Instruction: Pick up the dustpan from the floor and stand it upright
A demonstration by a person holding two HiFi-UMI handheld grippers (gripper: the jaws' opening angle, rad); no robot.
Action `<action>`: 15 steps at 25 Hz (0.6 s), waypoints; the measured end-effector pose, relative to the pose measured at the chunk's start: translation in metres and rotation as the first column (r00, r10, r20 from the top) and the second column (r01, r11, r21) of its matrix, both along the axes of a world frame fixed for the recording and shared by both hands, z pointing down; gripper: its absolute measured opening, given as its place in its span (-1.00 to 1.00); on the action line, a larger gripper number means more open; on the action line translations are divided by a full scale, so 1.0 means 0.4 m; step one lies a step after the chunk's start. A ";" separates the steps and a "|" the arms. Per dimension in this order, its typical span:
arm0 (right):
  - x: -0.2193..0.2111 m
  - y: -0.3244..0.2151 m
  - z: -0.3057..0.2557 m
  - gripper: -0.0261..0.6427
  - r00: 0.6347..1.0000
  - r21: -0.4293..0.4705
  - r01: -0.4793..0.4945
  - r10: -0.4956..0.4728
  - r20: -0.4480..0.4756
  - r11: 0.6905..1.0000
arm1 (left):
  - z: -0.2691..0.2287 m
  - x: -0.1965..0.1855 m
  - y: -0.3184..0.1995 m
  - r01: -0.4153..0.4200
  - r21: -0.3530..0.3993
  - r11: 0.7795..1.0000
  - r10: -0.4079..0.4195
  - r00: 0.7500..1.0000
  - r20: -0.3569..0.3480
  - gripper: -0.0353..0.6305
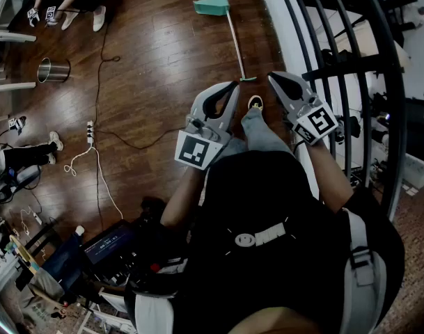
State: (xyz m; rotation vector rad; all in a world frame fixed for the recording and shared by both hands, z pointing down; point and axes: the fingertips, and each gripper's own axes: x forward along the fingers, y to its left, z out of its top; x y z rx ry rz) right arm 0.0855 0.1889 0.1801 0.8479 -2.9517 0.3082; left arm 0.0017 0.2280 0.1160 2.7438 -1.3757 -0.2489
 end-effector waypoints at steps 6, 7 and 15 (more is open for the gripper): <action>0.067 -0.116 0.059 -0.91 1.000 -0.062 -0.006 0.005 -0.012 0.998 | -0.009 0.042 -0.136 0.008 -0.028 1.000 -0.007 1.000 0.028 -0.85; 0.071 -0.157 0.092 -0.91 1.000 -0.091 -0.010 0.009 -0.011 0.996 | 0.002 0.042 -0.182 0.008 -0.047 0.999 -0.006 0.999 0.039 -0.85; 0.157 -0.397 0.382 -0.91 1.000 -0.277 -0.017 0.012 -0.019 0.961 | 0.098 0.066 -0.406 -0.011 -0.095 0.995 0.022 0.993 0.114 -0.85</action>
